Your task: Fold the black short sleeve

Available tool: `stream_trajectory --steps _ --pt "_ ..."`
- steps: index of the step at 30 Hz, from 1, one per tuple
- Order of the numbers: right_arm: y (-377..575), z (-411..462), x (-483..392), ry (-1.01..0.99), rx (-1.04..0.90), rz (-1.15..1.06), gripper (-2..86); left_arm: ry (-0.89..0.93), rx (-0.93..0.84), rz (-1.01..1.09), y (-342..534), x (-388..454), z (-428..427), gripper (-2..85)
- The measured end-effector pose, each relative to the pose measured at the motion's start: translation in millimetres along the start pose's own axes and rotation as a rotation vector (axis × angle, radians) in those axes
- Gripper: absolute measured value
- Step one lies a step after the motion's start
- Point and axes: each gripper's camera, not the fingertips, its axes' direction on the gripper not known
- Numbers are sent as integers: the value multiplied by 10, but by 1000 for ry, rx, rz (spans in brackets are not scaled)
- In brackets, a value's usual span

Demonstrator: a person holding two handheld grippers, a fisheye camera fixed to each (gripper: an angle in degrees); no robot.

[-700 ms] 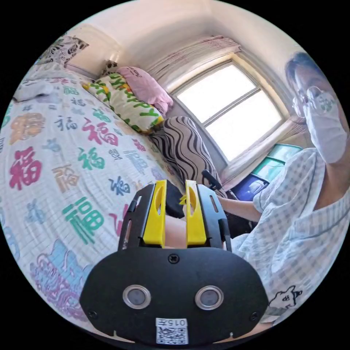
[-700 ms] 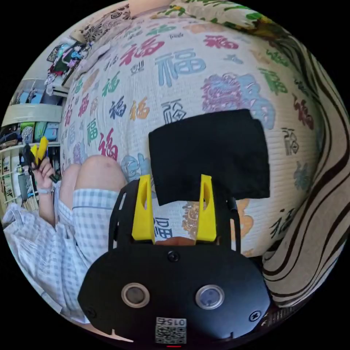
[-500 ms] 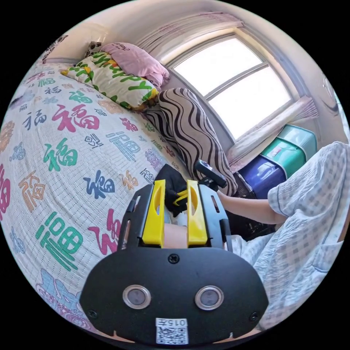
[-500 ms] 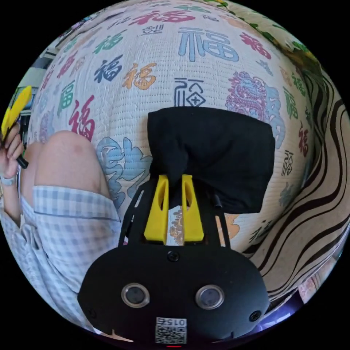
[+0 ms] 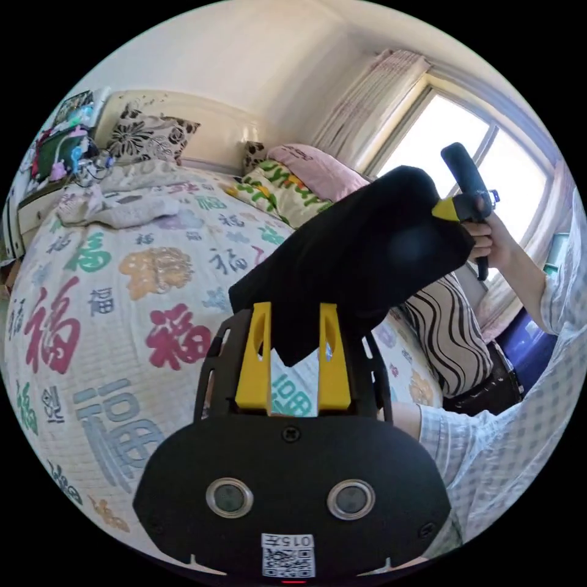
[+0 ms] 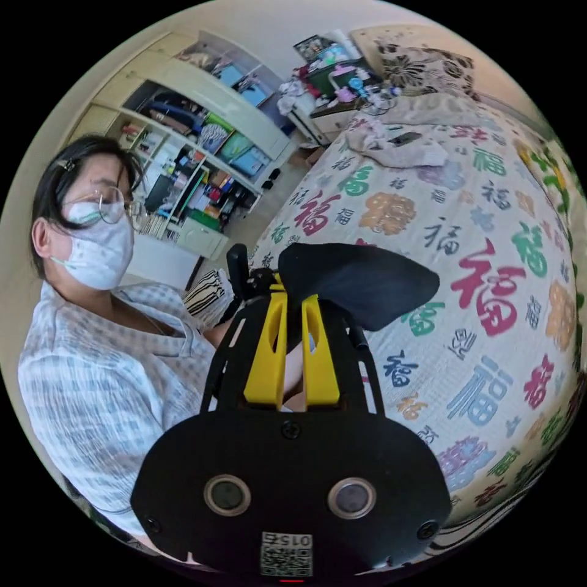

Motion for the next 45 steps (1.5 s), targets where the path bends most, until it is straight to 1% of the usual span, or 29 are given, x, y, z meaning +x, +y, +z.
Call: stream_trajectory --steps 1,3,5,7,9,10,12,14,15,18,20,22,24,26,28,32,36,39,41,42,43,44,45 --pt "-208 -14 -98 -22 -34 -40 41 -34 33 -16 -106 -162 -224 125" --pt "-475 -57 -265 -58 -81 -100 41 -95 31 -37 -274 -328 -554 148" --pt "-753 -158 -528 -83 -128 -213 40 -283 7 42 -469 -287 -935 169" --pt "-904 -237 -691 -100 -153 -301 40 -357 -5 116 -566 -169 -1107 165" --pt "-1011 -307 -812 -101 -179 -374 40 -429 -77 172 -598 -56 -1173 138" --pt "-1050 -340 -874 -91 -199 -431 39 -482 -120 203 -561 31 -1213 110" --pt "-1070 -357 -916 -91 -237 -516 40 -459 -90 205 -428 150 -1319 62" --pt "-1047 -344 -844 -144 -275 -611 40 -442 -27 72 -170 254 -1438 30" --pt "-1031 -337 -808 -160 -282 -634 40 -448 -13 48 -87 298 -1455 27" --pt "-866 -295 -595 -232 -308 -760 41 -598 22 -49 293 704 -1421 17" --pt "-644 -298 -432 -264 -329 -823 42 -825 -38 -48 461 1277 -1216 14" --pt "-436 -378 -357 -277 -327 -878 42 -962 -51 -70 545 1741 -1080 13" --pt "-233 -522 -294 -293 -318 -908 42 -1052 -55 -97 594 2200 -996 12" --pt "-22 -738 -207 -328 -327 -879 41 -1143 -64 -119 578 2765 -952 12" --pt "108 -914 -191 -351 -354 -887 38 -1147 -103 -136 501 3086 -971 12" --pt "334 -1385 -247 -349 -372 -992 29 -1040 -216 -135 288 3666 -1076 13" --pt "257 -1543 -274 -351 -383 -1030 28 -933 -311 -164 200 3746 -1106 16" --pt "-63 -1162 -248 -223 -360 -980 35 -835 -381 -293 341 3227 -1052 20" --pt "-411 -493 -92 -116 -369 -851 55 -802 -404 -446 699 2566 -925 28" --pt "-500 -321 -16 -96 -377 -782 58 -794 -407 -488 825 2397 -879 31" --pt "-637 -45 150 -117 -388 -649 59 -777 -433 -556 1076 2100 -765 38" --pt "-702 123 311 -183 -372 -538 54 -771 -447 -595 1289 1906 -647 50" --pt "-707 170 377 -230 -355 -504 56 -754 -429 -596 1369 1864 -588 56"
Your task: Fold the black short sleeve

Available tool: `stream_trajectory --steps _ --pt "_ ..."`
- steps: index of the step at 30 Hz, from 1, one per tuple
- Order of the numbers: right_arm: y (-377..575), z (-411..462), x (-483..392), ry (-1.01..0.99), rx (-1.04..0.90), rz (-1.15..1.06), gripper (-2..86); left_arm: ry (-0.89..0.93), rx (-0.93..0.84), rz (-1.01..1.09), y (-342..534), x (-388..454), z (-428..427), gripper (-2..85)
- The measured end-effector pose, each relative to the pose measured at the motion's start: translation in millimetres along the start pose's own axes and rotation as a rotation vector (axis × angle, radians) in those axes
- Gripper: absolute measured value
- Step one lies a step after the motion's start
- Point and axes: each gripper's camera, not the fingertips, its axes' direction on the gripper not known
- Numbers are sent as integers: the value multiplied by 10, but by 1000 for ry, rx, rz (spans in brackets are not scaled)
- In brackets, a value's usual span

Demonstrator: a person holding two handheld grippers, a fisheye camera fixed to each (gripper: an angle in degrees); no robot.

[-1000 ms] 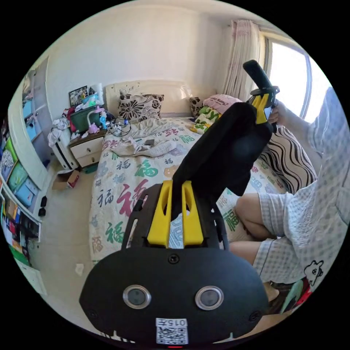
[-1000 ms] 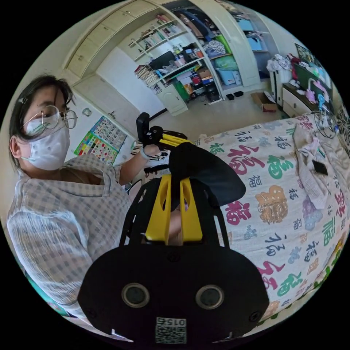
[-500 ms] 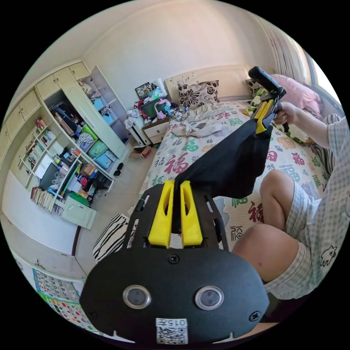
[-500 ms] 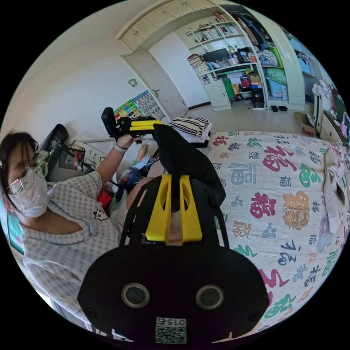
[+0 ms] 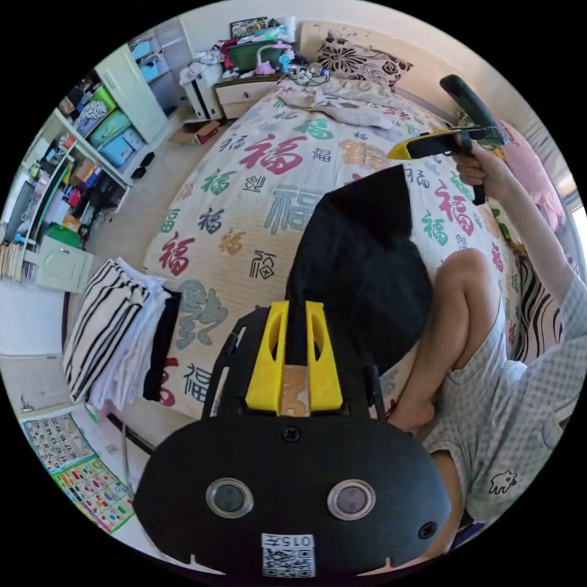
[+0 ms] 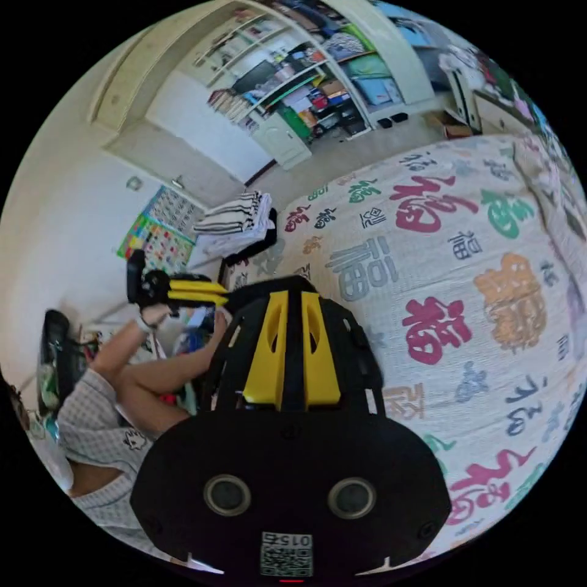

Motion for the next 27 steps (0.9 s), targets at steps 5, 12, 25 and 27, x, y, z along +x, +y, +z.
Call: stream_trajectory --steps 5,12,25,27 --pt "295 60 351 -87 156 102 88 261 142 179 167 650 613 122" --pt "114 -499 -27 -19 449 79 99 60 58 370 -193 1438 1369 126" --pt "-1364 -1402 -1124 7 618 89 87 81 403 -196 215 -900 100 5" --pt "-1422 -1398 -1181 -22 614 44 89 -32 437 -334 285 -1383 -95 11"
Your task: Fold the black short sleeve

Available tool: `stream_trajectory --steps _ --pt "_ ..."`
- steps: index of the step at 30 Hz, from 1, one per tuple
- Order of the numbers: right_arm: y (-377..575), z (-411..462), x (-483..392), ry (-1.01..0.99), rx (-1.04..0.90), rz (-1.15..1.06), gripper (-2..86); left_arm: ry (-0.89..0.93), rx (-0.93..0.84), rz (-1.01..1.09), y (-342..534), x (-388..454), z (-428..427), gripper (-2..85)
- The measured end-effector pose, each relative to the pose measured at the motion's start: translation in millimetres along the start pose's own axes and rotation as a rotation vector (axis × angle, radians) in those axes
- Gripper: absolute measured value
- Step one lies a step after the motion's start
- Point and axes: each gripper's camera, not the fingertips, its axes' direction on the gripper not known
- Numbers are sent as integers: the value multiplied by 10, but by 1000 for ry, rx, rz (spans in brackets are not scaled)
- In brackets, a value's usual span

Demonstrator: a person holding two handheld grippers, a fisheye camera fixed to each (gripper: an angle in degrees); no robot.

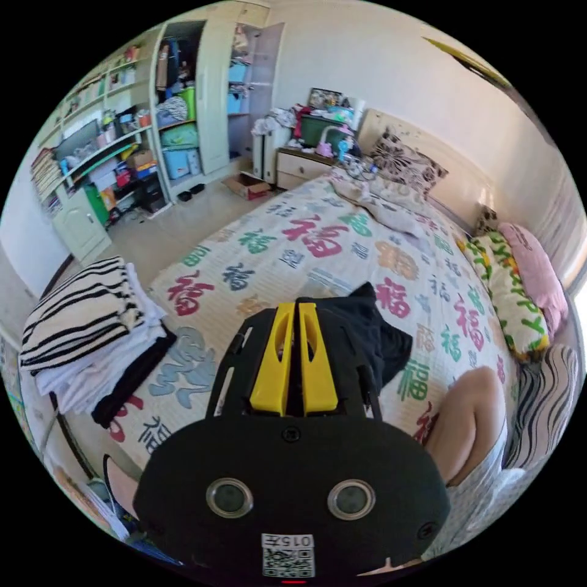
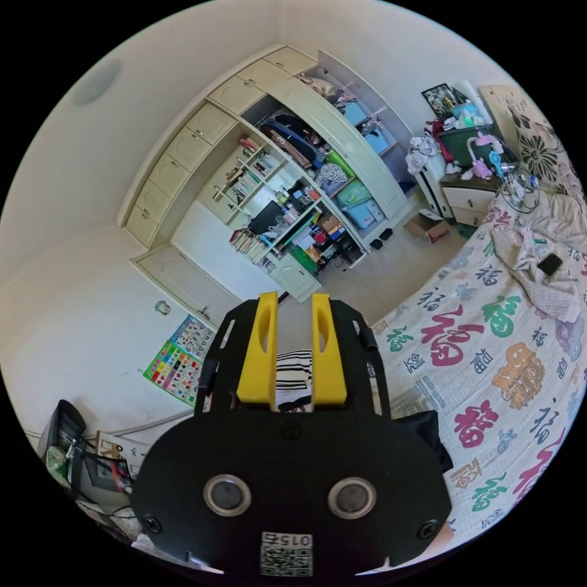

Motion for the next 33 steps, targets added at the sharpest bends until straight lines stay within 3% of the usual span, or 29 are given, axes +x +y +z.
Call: stream_trajectory --steps 3,6,8,14,18,20,24,29,33 --pt "69 120 13 -37 -74 -112 99 -224 25 -192 -35 -627 -185 41" --pt "447 279 257 -5 -249 -309 125 -70 54 -162 196 -841 -311 78" --pt "961 458 780 146 -341 -368 138 22 -51 -67 511 -772 -229 98" --pt "2002 1366 2411 309 -769 -16 183 83 -271 6 1158 -548 315 119" --pt "1986 1601 2543 257 -783 -29 121 27 -275 -29 1191 -669 491 34" --pt "1974 1718 2640 208 -831 -40 48 118 -232 -154 1177 -903 425 20" --pt "1781 1474 2686 93 -752 1 30 166 -60 -337 1313 -1200 -88 11" --pt "1301 969 2446 229 -725 -186 21 204 180 -524 1834 -1162 -990 5" --pt "1131 1128 2321 342 -802 -301 38 53 92 -492 2169 -965 -1062 14"
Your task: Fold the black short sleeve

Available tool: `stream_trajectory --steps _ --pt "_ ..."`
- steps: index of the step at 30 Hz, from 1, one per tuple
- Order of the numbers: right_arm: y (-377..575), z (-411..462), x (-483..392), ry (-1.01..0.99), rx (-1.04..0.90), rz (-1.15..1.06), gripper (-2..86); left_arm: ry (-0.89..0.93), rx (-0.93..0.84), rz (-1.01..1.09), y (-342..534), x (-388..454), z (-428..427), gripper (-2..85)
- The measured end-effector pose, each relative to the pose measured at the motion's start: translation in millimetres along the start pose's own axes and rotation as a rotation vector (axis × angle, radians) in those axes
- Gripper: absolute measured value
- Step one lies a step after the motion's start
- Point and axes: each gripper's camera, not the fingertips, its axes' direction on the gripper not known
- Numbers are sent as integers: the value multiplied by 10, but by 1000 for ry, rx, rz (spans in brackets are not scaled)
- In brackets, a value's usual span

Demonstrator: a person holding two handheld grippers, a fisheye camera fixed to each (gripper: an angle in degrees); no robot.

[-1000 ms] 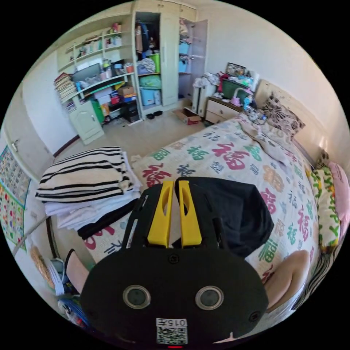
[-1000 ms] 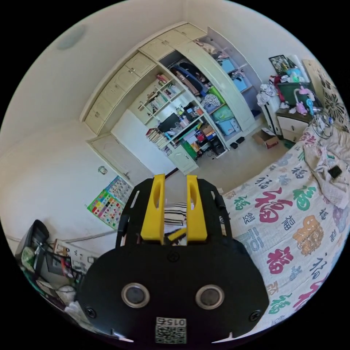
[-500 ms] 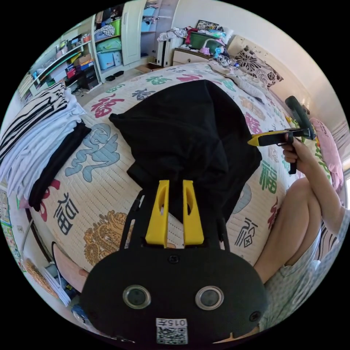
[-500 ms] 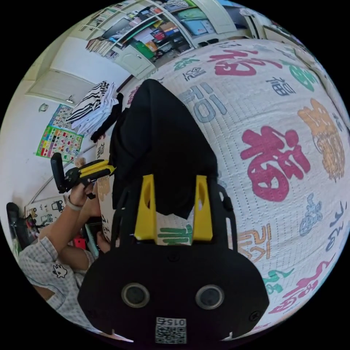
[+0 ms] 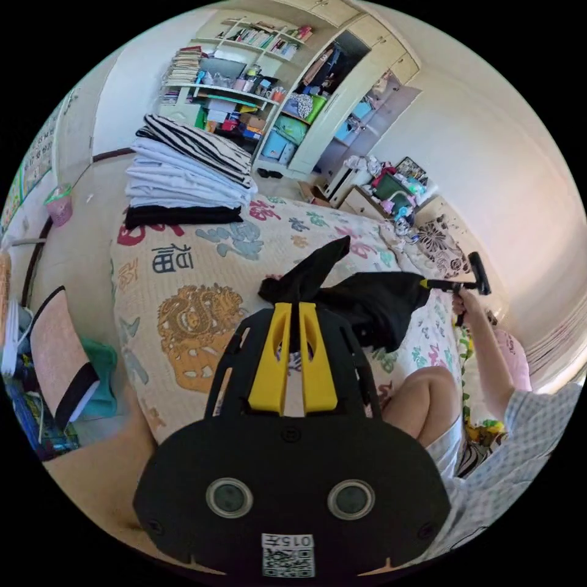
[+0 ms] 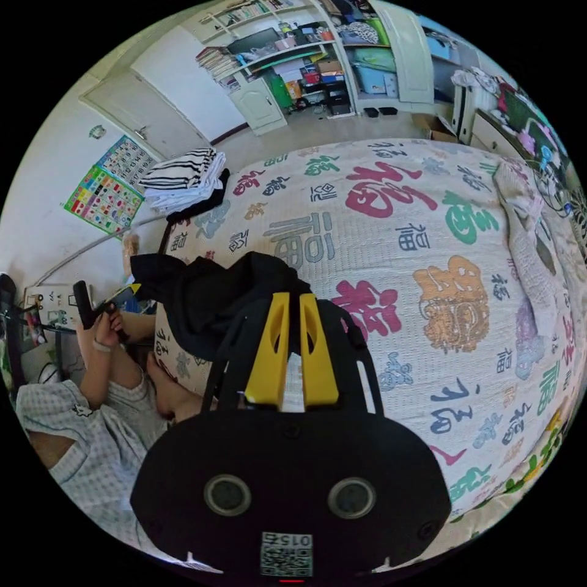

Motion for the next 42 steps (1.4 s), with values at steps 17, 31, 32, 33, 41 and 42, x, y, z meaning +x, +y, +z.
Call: stream_trajectory --steps 17,31,32,33,41,42 --pt "906 542 -300 -105 150 135 99 74 -373 1180 471 2312 1605 103" --pt "726 978 -1271 29 31 -170 144 217 -101 432 -784 273 770 24" --pt "614 1150 -1435 48 -6 -216 155 256 -107 396 -743 154 789 18" --pt "564 1233 -1521 68 -22 -244 161 270 -106 375 -718 103 797 14" --pt "402 2118 -2161 323 -252 -425 174 384 -66 292 -475 -66 782 58" --pt "437 2104 -2183 333 -248 -419 171 368 -61 301 -476 -55 767 65"
